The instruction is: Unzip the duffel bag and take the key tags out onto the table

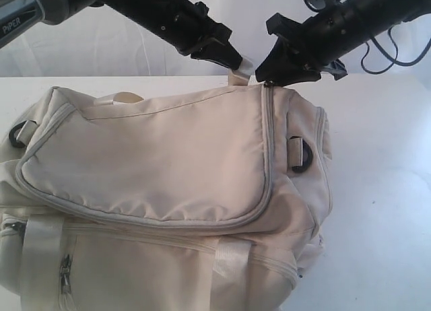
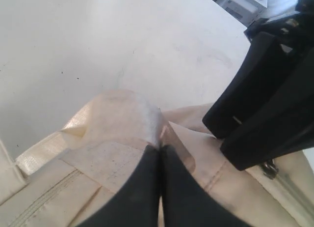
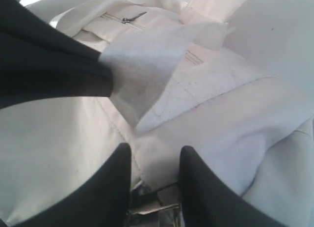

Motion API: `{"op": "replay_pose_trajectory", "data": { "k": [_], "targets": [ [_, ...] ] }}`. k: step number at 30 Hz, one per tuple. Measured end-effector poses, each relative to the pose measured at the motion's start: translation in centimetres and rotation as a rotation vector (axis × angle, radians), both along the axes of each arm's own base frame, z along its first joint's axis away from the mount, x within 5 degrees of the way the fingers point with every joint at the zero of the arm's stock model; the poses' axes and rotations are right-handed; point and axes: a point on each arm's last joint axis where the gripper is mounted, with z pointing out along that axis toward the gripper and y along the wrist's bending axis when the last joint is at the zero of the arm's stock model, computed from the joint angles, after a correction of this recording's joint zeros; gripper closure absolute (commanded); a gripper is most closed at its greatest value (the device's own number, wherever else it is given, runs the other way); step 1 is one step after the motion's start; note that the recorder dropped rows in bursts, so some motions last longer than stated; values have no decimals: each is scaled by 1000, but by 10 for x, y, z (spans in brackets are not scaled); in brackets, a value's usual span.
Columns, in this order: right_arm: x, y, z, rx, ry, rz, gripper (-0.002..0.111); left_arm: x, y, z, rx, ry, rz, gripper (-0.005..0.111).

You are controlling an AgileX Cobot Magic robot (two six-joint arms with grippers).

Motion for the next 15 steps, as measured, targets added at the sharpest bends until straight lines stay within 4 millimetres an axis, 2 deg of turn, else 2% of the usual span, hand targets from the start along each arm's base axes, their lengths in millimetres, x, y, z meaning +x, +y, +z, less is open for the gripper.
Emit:
{"op": "replay_pose_trajectory", "data": {
  "k": [15],
  "targets": [
    [-17,-2,21,-68,-34,60,108,0,0,-1,3,22,14,107]
  ]
}}
